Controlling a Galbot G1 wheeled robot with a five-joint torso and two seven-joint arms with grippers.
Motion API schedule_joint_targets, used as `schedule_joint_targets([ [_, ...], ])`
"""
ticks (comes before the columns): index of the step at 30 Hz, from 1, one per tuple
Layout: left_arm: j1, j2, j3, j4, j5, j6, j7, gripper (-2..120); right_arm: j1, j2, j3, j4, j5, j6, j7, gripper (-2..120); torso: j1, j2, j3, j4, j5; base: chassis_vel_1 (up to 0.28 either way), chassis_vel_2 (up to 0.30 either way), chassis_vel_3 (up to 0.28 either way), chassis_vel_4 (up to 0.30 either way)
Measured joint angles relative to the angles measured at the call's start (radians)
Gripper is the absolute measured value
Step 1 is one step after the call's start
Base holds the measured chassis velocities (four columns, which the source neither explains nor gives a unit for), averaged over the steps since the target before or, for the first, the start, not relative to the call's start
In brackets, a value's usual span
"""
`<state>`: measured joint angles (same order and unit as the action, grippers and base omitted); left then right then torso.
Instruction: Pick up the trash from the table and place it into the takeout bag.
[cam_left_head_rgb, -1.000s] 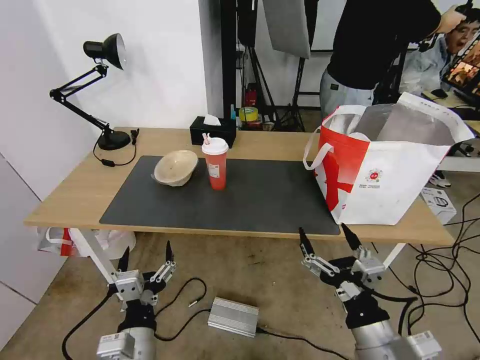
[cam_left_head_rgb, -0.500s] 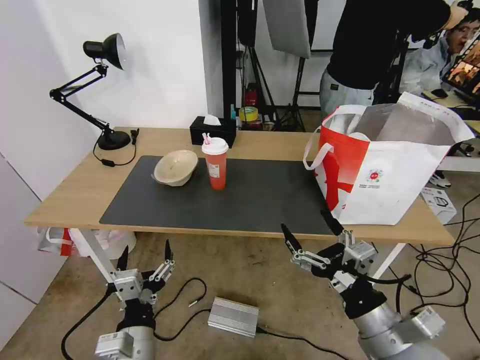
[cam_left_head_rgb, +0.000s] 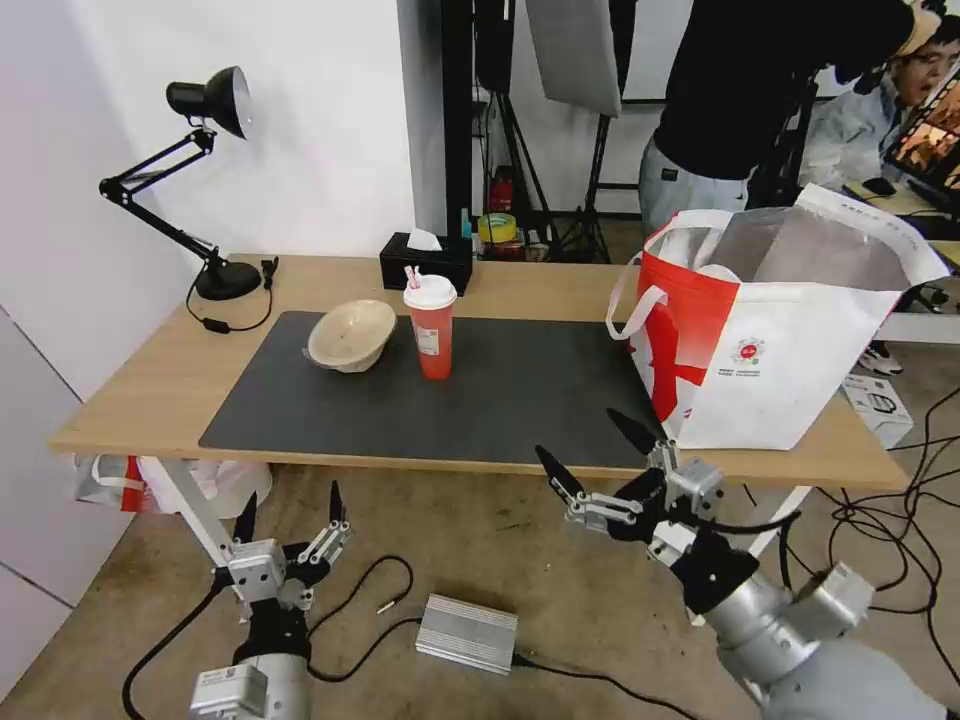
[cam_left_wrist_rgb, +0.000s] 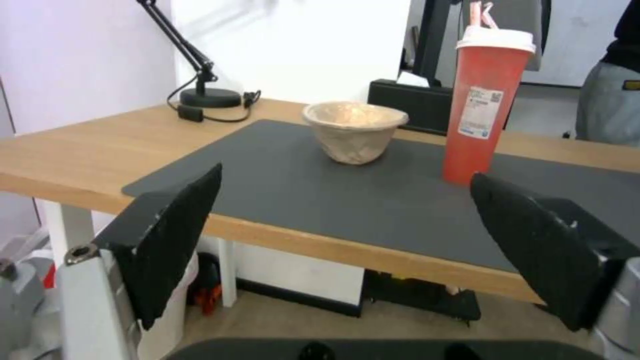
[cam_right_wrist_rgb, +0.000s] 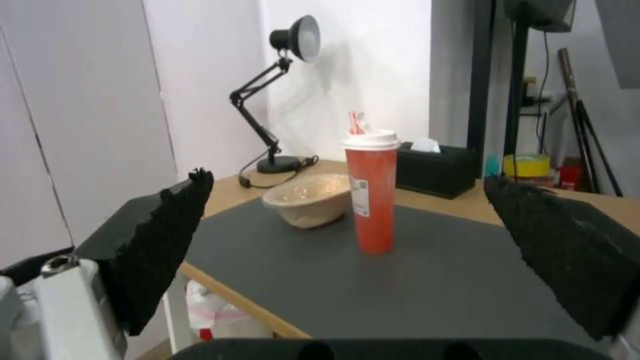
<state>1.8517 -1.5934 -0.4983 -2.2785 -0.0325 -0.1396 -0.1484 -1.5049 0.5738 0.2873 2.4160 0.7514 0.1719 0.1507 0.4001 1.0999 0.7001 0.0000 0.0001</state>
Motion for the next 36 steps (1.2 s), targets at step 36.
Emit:
schedule_joint_targets([
  [36,-0.004,-0.002,-0.016,0.002,0.002,0.004,-0.009,100,0.504,0.025,-0.297,-0.126,0.164,-0.102,0.019,100,0.0,0.0,0.0,0.0,-0.0001,0.0,0.0,0.0,0.0],
])
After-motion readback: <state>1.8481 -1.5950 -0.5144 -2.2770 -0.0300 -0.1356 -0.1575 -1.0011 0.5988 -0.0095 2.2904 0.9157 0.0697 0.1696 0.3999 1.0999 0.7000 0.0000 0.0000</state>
